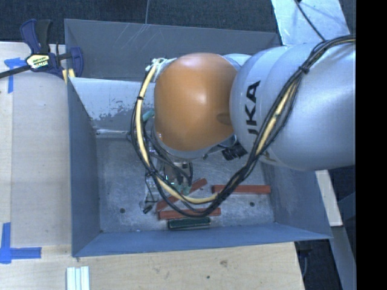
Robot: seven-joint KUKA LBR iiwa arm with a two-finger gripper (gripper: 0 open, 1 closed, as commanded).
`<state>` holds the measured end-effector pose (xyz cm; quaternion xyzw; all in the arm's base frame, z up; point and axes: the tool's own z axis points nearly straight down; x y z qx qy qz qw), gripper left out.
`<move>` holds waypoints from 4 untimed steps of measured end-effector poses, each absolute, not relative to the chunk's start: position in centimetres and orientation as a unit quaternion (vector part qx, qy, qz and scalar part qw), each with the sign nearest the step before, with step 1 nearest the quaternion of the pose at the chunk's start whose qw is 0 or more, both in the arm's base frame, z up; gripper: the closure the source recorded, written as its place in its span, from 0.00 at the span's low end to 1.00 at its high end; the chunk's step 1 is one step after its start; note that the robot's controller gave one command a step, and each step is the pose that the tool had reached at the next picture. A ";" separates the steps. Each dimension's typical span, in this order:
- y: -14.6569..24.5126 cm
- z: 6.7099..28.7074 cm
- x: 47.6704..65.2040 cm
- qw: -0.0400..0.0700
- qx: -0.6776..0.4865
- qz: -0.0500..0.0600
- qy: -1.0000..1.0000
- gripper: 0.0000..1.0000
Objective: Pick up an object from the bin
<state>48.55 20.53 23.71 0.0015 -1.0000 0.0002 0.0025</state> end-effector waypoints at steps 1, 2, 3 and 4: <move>20.4 24.1 48.7 -0.001 -0.001 -0.001 -1.000 1.00; 20.7 14.9 51.9 0.002 0.029 0.001 -1.000 1.00; 21.0 14.6 51.9 0.001 0.009 0.000 -1.000 1.00; 21.5 14.1 48.7 0.001 -0.010 0.000 -1.000 1.00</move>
Offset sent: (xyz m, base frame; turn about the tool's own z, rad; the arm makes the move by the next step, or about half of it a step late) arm 0.0000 0.0000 0.0000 0.0000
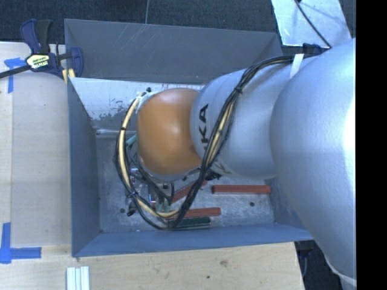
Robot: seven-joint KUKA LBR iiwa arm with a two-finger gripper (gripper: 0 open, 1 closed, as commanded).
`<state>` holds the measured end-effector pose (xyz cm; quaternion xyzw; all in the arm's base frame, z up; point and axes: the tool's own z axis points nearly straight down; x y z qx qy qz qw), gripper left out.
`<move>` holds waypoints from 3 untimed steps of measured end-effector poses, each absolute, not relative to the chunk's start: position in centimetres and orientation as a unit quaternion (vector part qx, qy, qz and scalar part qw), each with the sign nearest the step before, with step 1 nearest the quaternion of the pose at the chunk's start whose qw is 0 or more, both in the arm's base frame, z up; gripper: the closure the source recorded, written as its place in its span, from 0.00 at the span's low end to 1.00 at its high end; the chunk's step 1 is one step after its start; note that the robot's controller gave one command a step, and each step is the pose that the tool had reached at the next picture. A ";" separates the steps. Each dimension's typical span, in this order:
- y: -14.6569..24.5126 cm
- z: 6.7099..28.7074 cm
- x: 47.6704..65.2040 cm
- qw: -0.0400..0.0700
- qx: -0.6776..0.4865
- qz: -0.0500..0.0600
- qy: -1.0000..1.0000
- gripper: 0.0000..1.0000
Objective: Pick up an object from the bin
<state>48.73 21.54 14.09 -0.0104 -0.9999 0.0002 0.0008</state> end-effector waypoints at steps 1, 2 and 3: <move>18.1 15.1 53.0 -0.003 0.031 0.000 -1.000 1.00; 18.3 15.1 52.9 -0.002 0.032 0.000 -0.999 0.00; 15.2 6.9 52.2 0.002 -0.104 0.001 -0.995 0.00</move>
Offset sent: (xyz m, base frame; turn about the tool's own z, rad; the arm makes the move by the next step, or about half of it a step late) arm 0.0403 -0.0322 0.0094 -0.0861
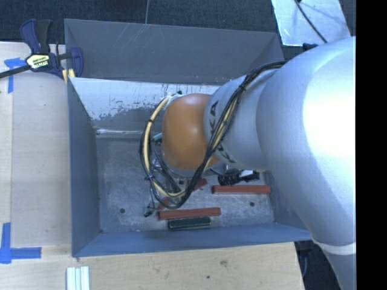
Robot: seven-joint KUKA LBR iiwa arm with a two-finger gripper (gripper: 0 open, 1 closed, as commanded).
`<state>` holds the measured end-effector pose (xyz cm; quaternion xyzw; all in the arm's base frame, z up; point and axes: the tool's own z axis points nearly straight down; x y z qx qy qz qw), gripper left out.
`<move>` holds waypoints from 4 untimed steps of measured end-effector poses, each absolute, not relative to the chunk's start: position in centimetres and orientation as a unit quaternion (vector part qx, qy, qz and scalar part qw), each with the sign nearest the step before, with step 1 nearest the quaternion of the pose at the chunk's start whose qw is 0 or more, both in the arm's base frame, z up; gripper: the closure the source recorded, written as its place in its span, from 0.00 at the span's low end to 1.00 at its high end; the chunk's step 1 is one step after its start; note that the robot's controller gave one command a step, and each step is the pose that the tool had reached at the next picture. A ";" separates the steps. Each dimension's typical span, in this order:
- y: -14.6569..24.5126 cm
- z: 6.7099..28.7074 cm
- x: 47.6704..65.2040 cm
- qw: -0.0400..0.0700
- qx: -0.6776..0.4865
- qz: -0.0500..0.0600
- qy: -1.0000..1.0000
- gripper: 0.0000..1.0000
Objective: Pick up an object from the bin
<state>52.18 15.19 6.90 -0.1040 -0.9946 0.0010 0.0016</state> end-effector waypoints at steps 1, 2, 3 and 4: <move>8.7 7.0 51.4 0.000 -0.152 0.001 -0.988 0.00; 5.5 7.0 52.3 -0.003 0.140 0.000 -0.990 0.00; 2.5 11.4 49.8 -0.003 0.401 0.001 -0.916 0.00; 5.8 16.9 50.7 -0.005 0.374 0.000 -0.927 0.00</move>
Offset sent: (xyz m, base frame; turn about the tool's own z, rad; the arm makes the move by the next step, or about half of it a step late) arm -0.0080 -0.0614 0.0010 0.0909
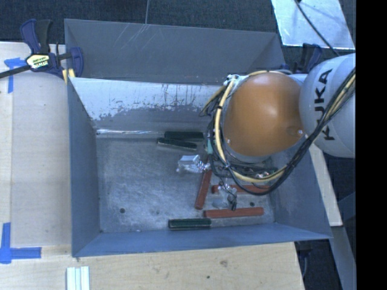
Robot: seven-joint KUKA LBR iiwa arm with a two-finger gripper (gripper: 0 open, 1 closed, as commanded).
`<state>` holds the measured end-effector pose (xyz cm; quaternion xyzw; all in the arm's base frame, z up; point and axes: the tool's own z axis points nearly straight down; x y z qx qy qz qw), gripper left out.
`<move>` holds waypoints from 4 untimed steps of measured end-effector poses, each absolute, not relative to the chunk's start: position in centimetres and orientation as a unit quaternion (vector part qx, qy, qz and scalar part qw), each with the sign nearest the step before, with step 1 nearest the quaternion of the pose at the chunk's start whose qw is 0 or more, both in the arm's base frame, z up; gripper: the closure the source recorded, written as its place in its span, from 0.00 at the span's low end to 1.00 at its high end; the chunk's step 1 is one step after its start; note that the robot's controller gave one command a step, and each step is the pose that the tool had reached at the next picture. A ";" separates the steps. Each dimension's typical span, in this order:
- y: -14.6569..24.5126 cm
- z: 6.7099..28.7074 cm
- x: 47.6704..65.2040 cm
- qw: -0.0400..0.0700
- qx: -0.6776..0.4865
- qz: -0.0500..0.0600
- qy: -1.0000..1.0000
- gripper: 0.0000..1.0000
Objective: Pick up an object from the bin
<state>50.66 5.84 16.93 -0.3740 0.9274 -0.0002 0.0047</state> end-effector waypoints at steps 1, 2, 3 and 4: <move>3.2 7.0 57.6 0.000 -0.577 0.000 0.817 0.00; -1.8 7.1 62.0 0.003 -0.566 -0.002 0.825 0.00; -1.4 7.2 61.9 0.003 -0.567 -0.001 0.824 1.00; -2.6 20.5 61.0 0.005 -0.546 -0.003 0.838 1.00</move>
Offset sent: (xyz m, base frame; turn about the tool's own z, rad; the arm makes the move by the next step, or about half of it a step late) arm 0.0692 -0.0251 -0.0993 -0.4665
